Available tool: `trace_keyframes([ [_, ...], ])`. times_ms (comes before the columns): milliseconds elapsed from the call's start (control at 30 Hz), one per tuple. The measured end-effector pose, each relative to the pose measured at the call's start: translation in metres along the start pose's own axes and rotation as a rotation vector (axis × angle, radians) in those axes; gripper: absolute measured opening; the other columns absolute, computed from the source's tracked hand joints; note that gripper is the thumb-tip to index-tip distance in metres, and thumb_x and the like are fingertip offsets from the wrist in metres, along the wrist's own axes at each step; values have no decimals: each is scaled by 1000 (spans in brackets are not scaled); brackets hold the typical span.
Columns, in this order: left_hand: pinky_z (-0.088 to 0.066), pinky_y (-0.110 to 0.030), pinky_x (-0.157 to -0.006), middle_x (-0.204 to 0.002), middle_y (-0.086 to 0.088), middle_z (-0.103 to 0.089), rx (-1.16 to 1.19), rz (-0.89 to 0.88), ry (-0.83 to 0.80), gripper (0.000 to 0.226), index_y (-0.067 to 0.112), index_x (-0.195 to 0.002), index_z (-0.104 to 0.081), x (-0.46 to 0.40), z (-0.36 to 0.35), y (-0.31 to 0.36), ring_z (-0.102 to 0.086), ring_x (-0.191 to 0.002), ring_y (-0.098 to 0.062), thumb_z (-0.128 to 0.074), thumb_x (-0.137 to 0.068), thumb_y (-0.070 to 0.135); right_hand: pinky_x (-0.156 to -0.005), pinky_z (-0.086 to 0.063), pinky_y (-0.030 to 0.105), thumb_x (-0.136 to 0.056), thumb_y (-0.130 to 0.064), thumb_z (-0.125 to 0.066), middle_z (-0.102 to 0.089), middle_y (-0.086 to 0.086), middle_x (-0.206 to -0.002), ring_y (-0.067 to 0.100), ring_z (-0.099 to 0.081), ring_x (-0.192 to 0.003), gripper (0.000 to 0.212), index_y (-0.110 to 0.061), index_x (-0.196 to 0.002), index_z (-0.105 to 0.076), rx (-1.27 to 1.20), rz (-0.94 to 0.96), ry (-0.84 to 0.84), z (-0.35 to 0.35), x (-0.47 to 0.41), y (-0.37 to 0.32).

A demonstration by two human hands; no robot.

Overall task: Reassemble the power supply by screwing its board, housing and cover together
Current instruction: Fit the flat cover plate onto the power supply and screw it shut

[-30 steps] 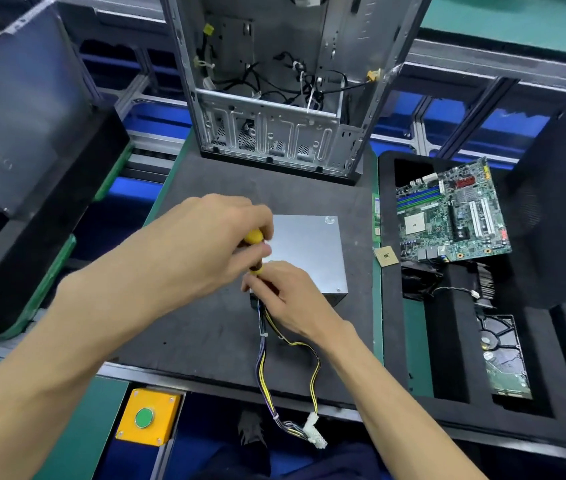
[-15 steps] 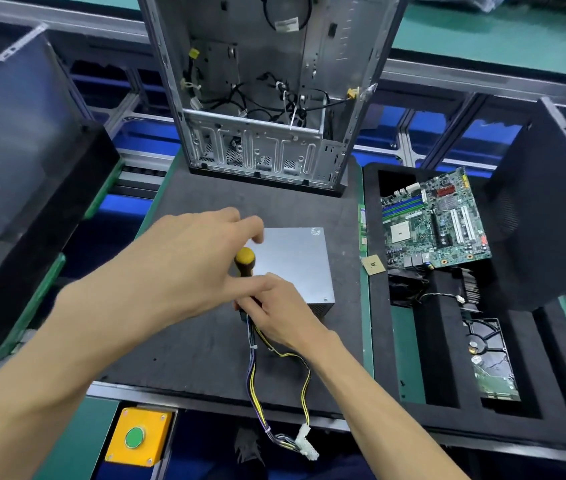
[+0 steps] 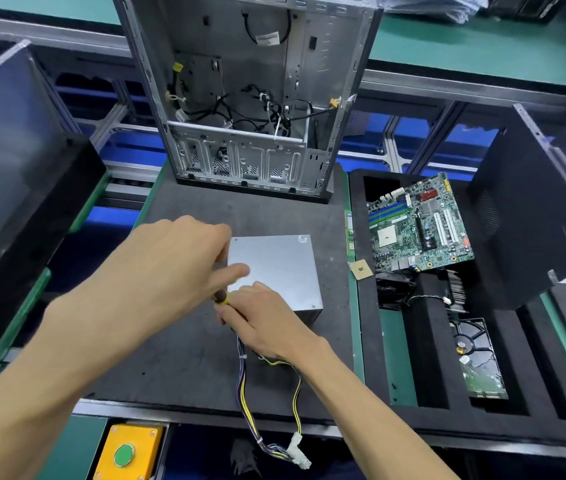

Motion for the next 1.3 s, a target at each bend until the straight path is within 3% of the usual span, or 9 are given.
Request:
trace_keyframes([
  [167, -36, -31, -51, -66, 4, -52, -2, 48, -79, 43, 26, -71, -47, -2, -7, 1, -51, -60, -18, -46, -90, 65, -78, -40, 44, -109, -27, -40, -54, 1, -66, 22, -42, -68, 33, -21, -77, -45, 22, -27, 2, -2, 0, 2],
  [367, -48, -30, -80, -94, 17, -48, 153, -225, -265, 19, 41, -113, -55, -1, -6, 9, -56, -88, -10, -49, -99, 29, -72, -37, 38, -99, -44, -24, -61, 2, -71, 26, -49, -78, 42, -25, -72, -50, -41, -102, -30, 1, 1, 2],
  [500, -47, -33, -67, -84, 14, -55, 107, -131, -94, 26, 35, -98, -49, -1, -1, 8, -60, -80, -16, -49, -89, 60, -71, -33, 35, -107, -31, -34, -61, 3, -72, 27, -49, -73, 40, -17, -73, -52, -29, -99, -23, -1, 1, 3],
  [667, -49, -32, -74, -100, 14, -53, 218, -224, -146, 10, 37, -104, -56, 1, 1, 5, -56, -81, -8, -55, -96, 31, -73, -37, 40, -105, -43, -24, -59, 6, -69, 27, -46, -71, 53, -11, -75, -53, 6, -97, -22, -4, -1, 3],
  [800, -45, -34, -63, -84, 11, -55, 107, -104, -60, 26, 34, -93, -48, 1, 3, 5, -58, -78, -19, -53, -90, 58, -70, -33, 38, -106, -41, -27, -57, 7, -68, 29, -48, -71, 51, -10, -74, -53, 10, -82, 11, -5, 0, 3],
  [933, -51, -37, -77, -99, 13, -53, 241, -177, -130, 13, 35, -103, -58, 1, 1, 3, -59, -86, -15, -55, -96, 24, -70, -34, 40, -109, -37, -31, -52, 4, -64, 28, -43, -67, 46, -17, -70, -45, 47, -91, 12, -6, -2, 4],
  [1067, -50, -36, -70, -90, 12, -56, 125, -107, -58, 24, 35, -98, -52, 5, 5, 7, -60, -83, -18, -53, -90, 58, -66, -21, 35, -106, -38, -30, -51, 5, -64, 28, -45, -67, 42, -31, -66, -28, 43, -53, 47, -5, -2, 3],
  [1200, -51, -40, -79, -100, 10, -54, 267, -187, -100, 11, 32, -102, -63, 3, 1, 3, -59, -86, -16, -56, -96, 26, -67, -31, 39, -108, -36, -34, -48, 4, -62, 28, -41, -65, 43, -34, -66, -25, 51, -67, 45, -7, -3, 3],
  [1300, -49, -36, -71, -103, 12, -50, 186, -175, -24, 16, 33, -107, -53, 4, 2, 8, -56, -84, -14, -56, -95, 43, -65, -27, 40, -105, -40, -28, -47, 5, -63, 30, -41, -67, 41, -31, -66, -28, 39, -76, 46, -7, -2, 2],
])
Point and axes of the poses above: each hand's wrist, its own x-axis away from the middle knuckle, its own z-axis out of the back of the hand, y = z × x, the point moved 2 cm from there along -x, towards the middle knuckle
